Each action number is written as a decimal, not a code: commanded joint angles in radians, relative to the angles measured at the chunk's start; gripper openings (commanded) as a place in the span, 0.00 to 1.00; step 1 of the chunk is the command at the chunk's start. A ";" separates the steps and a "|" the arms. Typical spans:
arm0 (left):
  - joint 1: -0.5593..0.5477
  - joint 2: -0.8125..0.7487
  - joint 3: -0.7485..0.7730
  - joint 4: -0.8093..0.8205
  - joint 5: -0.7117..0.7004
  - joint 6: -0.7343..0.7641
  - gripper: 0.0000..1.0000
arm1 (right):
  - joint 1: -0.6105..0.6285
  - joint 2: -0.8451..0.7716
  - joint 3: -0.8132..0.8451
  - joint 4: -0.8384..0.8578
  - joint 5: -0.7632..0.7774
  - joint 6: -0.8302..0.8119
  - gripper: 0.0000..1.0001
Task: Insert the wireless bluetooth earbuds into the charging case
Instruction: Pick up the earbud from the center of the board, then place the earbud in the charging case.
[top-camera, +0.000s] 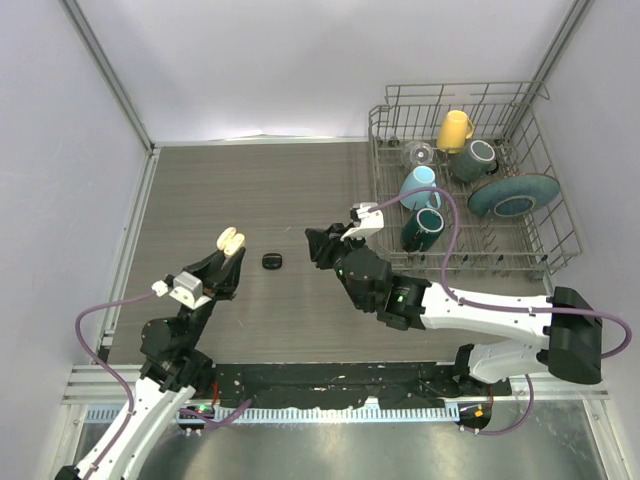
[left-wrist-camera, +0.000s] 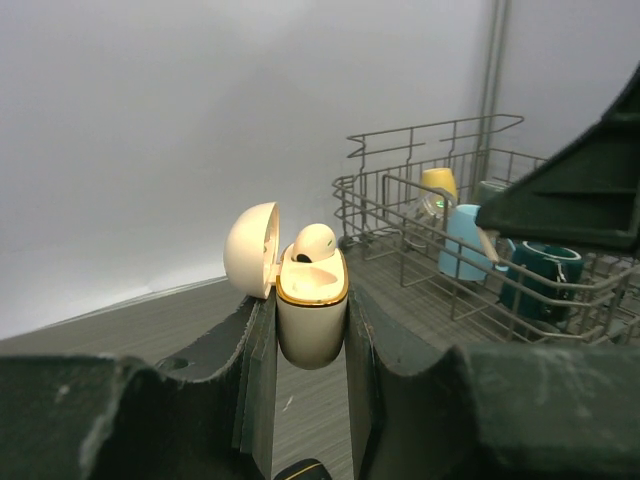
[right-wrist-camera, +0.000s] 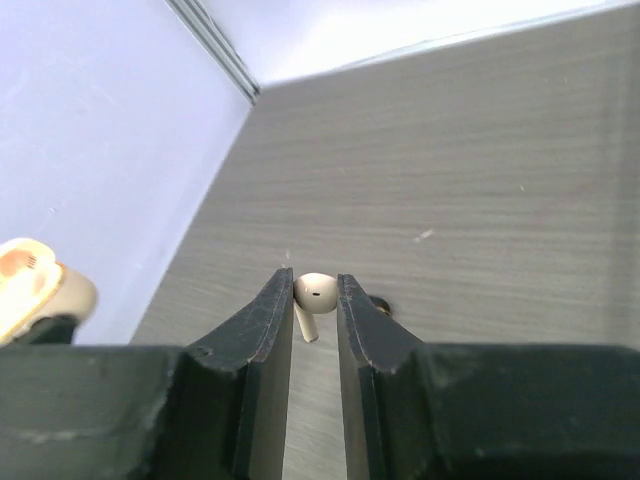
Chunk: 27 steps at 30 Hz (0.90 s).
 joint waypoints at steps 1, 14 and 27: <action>0.004 0.047 -0.011 0.165 0.124 -0.041 0.00 | 0.005 -0.038 -0.014 0.226 0.030 -0.119 0.01; 0.006 0.270 -0.019 0.429 0.319 -0.110 0.00 | 0.005 -0.119 -0.042 0.401 -0.211 -0.214 0.01; 0.004 0.316 -0.019 0.455 0.331 -0.115 0.00 | 0.040 -0.057 -0.089 0.591 -0.371 -0.301 0.01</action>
